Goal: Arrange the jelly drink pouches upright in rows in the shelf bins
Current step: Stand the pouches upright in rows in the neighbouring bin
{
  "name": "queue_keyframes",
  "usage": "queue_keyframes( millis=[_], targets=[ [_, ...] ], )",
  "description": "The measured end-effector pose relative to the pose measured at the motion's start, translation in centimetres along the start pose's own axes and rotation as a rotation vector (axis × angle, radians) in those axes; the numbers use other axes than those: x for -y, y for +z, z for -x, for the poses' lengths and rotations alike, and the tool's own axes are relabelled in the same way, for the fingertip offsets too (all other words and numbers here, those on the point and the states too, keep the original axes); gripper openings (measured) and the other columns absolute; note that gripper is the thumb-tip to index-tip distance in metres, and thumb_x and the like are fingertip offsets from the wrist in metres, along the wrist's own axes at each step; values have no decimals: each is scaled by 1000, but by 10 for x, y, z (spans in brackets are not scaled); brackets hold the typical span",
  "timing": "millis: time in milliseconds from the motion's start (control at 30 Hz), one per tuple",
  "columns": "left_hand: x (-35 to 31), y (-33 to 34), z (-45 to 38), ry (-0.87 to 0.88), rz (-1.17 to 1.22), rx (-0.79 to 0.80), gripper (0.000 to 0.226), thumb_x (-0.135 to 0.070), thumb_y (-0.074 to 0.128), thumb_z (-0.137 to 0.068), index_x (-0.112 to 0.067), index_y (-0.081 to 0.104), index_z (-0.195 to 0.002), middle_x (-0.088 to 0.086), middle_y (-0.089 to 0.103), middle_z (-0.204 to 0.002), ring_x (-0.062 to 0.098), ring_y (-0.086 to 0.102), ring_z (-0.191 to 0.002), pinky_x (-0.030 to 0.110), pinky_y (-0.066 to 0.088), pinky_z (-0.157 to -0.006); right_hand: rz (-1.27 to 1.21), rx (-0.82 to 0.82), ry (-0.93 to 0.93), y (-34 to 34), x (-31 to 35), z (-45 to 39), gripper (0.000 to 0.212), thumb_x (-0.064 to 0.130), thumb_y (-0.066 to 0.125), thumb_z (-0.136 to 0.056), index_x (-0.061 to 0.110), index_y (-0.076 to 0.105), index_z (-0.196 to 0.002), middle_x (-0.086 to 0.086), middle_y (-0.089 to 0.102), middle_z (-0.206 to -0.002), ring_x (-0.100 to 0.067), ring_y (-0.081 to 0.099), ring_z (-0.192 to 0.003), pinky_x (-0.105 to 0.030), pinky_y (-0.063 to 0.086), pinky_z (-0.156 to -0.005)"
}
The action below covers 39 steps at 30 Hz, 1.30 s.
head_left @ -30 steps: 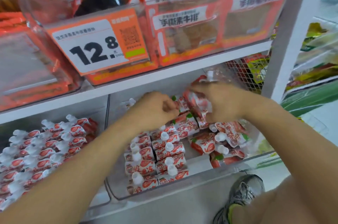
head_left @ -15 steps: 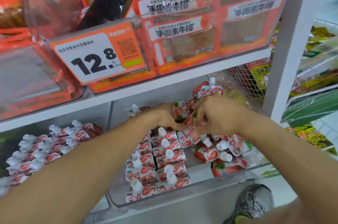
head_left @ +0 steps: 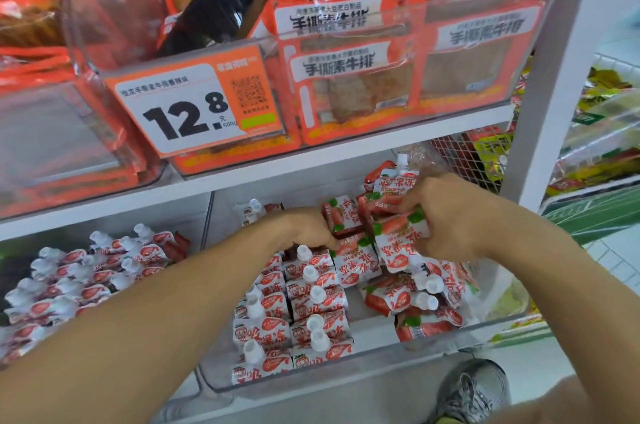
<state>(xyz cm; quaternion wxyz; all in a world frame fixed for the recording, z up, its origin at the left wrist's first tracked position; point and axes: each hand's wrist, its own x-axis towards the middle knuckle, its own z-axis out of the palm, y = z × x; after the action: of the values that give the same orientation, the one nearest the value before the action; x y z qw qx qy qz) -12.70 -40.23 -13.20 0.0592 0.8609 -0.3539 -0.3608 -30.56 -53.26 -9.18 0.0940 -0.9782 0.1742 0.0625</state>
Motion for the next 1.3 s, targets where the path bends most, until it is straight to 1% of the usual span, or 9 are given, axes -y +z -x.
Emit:
queue_keyframes(
  millis=[133,233,367,600,733,933,1100,1200,1300],
  targets=[
    [4,-4,-1,12,61,-78,39,-36,76,-79,-15,68,-111,-2,64,-115,18,58,-102,31,48,-86,-15,-96,-72,-1,2,6,47,52,59,-77,6,63,-65,-11,65,-72,-23,64,-70,-41,56,-67],
    [6,-5,3,68,162,-159,19,-31,78,-79,-20,68,-90,0,67,-101,17,61,-94,30,50,-81,-105,-240,-179,5,9,-1,47,42,61,-90,11,55,-55,-9,66,-69,-24,66,-72,-40,54,-68],
    [7,-2,9,89,259,-266,11,-26,72,-85,-20,63,-85,2,66,-89,20,63,-90,30,51,-78,-254,-234,-211,20,16,-13,17,29,61,-92,13,66,-89,-6,72,-84,-22,67,-79,-37,53,-71],
    [7,6,15,76,146,-288,9,-21,55,-96,-16,52,-90,0,49,-79,15,45,-73,28,36,-61,11,-12,-16,36,40,-28,95,66,51,-88,6,17,-153,-17,32,-154,-35,24,-145,-42,31,-113],
    [11,5,12,84,209,-247,5,-17,50,-98,-19,46,-95,1,47,-85,17,42,-81,31,36,-69,5,-48,-37,34,43,-39,62,65,62,-79,13,60,-113,-8,55,-125,-29,47,-121,-37,42,-97],
    [14,3,15,124,351,-200,18,-31,43,-101,-21,41,-116,7,56,-101,21,53,-89,36,46,-78,-339,-172,-73,44,25,-46,31,38,77,-78,18,53,-81,1,57,-81,-16,55,-69,-34,45,-60],
    [21,11,58,183,-260,-353,39,-46,42,-98,-9,50,-89,7,57,-74,21,57,-68,30,42,-59,-375,-259,-75,41,16,-42,38,33,67,-88,23,42,-62,3,53,-66,-8,48,-50,-29,35,-50],
    [35,27,87,296,-394,-379,50,-54,40,-96,-12,57,-76,5,57,-67,19,56,-64,34,45,-59,-275,-339,-154,33,19,-41,17,32,64,-90,19,54,-86,2,55,-61,-20,54,-56,-32,40,-53],
    [49,29,89,330,-295,-326,45,-58,40,-94,-18,60,-88,-2,59,-78,16,56,-75,36,47,-69,-215,-462,-267,25,38,-44,37,29,58,-93,21,52,-129,-9,63,-100,-32,64,-87,-38,51,-71]
  ],
)
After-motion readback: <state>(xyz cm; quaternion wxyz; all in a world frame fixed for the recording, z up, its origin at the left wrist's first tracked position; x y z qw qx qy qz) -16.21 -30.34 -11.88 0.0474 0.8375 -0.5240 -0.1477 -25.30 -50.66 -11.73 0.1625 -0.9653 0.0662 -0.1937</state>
